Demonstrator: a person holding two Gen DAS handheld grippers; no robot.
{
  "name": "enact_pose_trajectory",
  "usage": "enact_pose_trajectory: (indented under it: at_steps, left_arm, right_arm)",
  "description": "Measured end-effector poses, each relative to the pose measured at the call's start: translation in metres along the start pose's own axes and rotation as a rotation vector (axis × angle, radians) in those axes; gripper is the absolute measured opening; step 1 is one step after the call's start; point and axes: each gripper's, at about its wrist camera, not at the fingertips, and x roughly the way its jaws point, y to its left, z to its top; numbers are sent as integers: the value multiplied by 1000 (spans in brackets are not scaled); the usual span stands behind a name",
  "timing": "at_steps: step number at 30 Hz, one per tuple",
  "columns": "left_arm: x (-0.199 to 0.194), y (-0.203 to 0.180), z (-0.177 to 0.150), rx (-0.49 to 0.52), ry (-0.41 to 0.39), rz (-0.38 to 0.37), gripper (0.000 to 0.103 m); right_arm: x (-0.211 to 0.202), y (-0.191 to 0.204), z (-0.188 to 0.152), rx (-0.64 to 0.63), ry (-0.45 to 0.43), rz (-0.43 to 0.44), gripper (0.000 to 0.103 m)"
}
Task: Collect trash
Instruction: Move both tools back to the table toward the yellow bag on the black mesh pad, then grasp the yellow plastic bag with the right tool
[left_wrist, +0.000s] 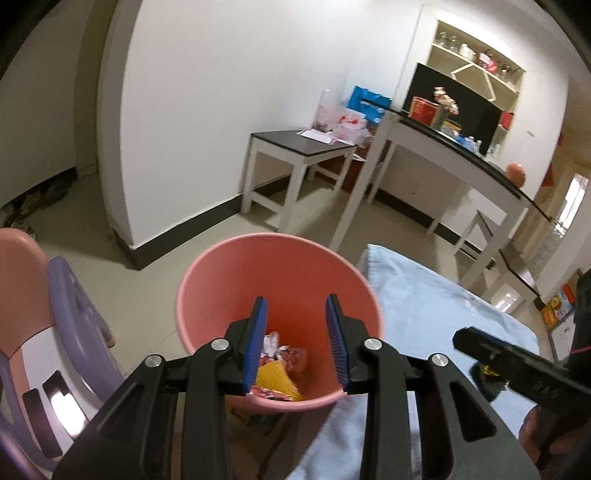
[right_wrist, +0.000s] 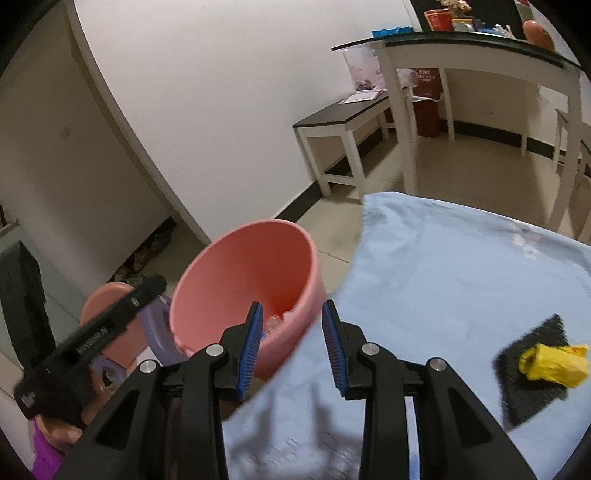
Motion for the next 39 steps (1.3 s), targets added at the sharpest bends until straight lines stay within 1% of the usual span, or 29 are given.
enact_pose_trajectory:
  at_steps: [6,11,13,14,15,17,21,25,29,34,35,38,39]
  left_arm:
    - [-2,-25,-8,38,6,-62,33]
    - [4,-45,-16,60,38,-104,33]
    - [9,-53,-19,73,63,-113,33]
    - [11,-59,-21,85,73,-115,33]
    - [13,-64,-23,99,79,-118,33]
    - [16,-74,-26,125,89,-126,33]
    - [24,-94,-35,167,114,-149,33]
    - [29,-114,-43,219,135,-166,33]
    - [34,-131,-48,265,156,-185,33]
    - [40,-151,-55,313,187,-217,33]
    - [42,-155,-57,325,194,-228,33]
    - [46,-170,-61,362,211,-254,33]
    - [47,-177,-63,381,216,-264,33]
  right_arm:
    - [-28,-26,-19,-40,-8,-98,32]
    - [-63,-65,-31,-77,-34,-198,33]
    - [-76,-85,-35,-78,-34,-235,36]
    - [-79,-92,-36,-76,-33,-245,42]
    - [-83,-101,-37,-74,-31,-259,45]
    - [-89,-120,-41,-74,-23,-290,46]
    - [-86,-143,-48,-91,20,-307,46]
    - [-77,-155,-50,-149,59,-320,46]
    - [-66,-160,-45,-208,75,-313,46]
    - [-48,-164,-40,-293,105,-334,47]
    - [-44,-166,-40,-297,118,-333,46]
    - [-37,-174,-41,-272,151,-337,16]
    - [-39,-177,-40,-248,147,-323,13]
